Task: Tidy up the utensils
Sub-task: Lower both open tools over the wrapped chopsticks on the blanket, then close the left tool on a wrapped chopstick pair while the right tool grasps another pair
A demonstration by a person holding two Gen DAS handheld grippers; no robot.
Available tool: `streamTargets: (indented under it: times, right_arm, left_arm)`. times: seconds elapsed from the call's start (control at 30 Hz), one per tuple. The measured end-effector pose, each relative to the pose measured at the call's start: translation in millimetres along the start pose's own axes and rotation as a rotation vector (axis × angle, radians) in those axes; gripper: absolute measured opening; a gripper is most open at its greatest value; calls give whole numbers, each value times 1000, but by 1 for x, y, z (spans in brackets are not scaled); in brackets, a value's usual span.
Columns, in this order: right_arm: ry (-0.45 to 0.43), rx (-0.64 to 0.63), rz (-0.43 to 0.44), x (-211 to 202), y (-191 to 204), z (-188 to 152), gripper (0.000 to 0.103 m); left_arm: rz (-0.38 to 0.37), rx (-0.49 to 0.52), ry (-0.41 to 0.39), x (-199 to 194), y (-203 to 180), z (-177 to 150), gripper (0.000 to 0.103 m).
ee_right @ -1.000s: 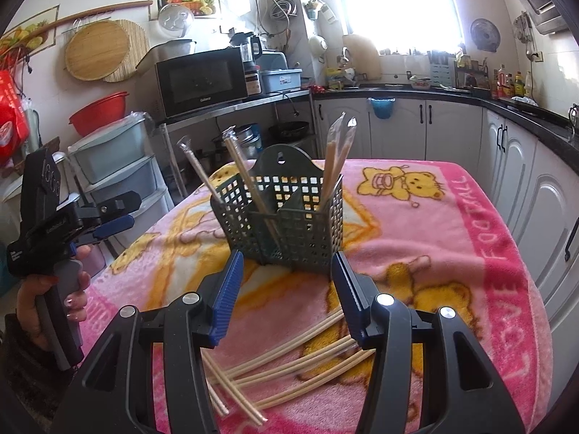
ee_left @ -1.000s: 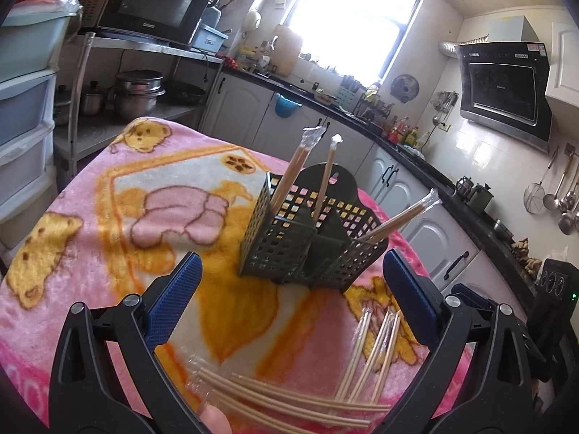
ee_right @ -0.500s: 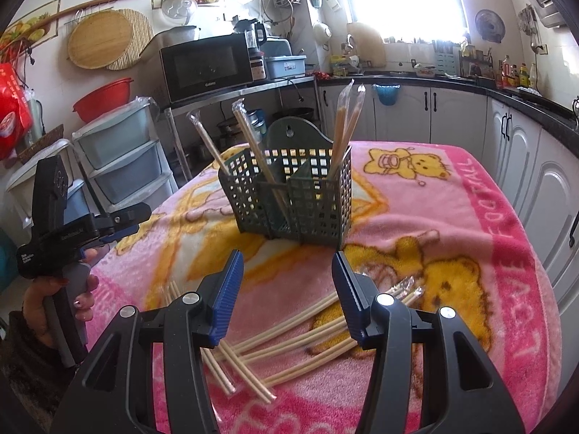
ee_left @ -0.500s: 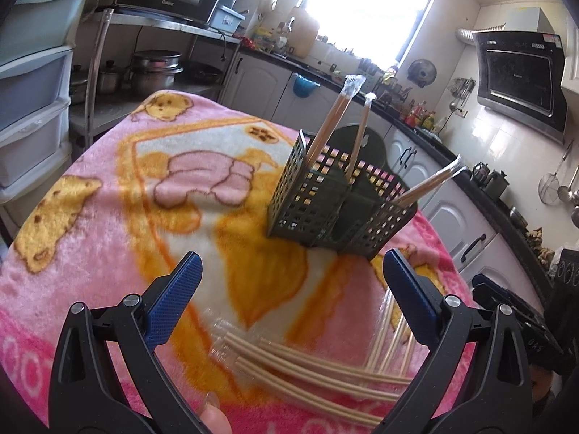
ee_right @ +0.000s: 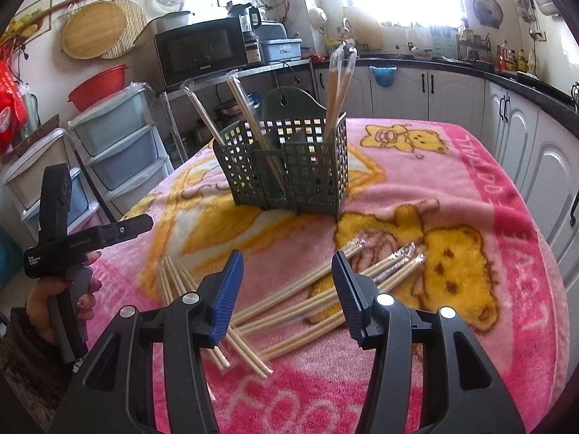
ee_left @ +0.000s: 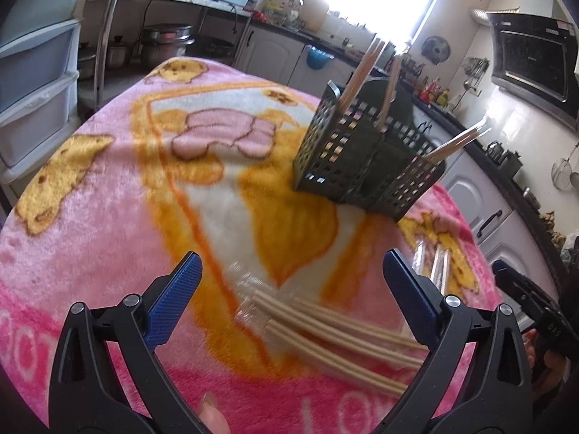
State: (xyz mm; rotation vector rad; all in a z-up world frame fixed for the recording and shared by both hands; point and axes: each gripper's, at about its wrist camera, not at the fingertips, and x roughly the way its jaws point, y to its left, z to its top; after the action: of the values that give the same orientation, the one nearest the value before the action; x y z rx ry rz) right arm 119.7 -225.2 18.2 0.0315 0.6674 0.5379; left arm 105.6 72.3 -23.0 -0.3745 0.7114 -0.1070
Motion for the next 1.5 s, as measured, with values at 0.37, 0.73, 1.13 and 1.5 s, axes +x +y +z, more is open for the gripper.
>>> streamTargets:
  times: [0.37, 0.73, 1.13, 1.5]
  right_arm:
    - [64, 10, 5, 8, 2, -20, 49]
    - [135, 38, 9, 13, 1, -42, 49]
    - [232, 169, 103, 21, 2, -66, 36]
    - [187, 188, 94, 13, -3, -61, 8]
  left_arm:
    - [-12, -101, 78, 21, 28, -10, 51]
    - [-3, -149, 95, 36, 38, -9, 39]
    - [6, -144, 88, 42, 39, -6, 38]
    - [15, -161, 91, 42, 45, -6, 24]
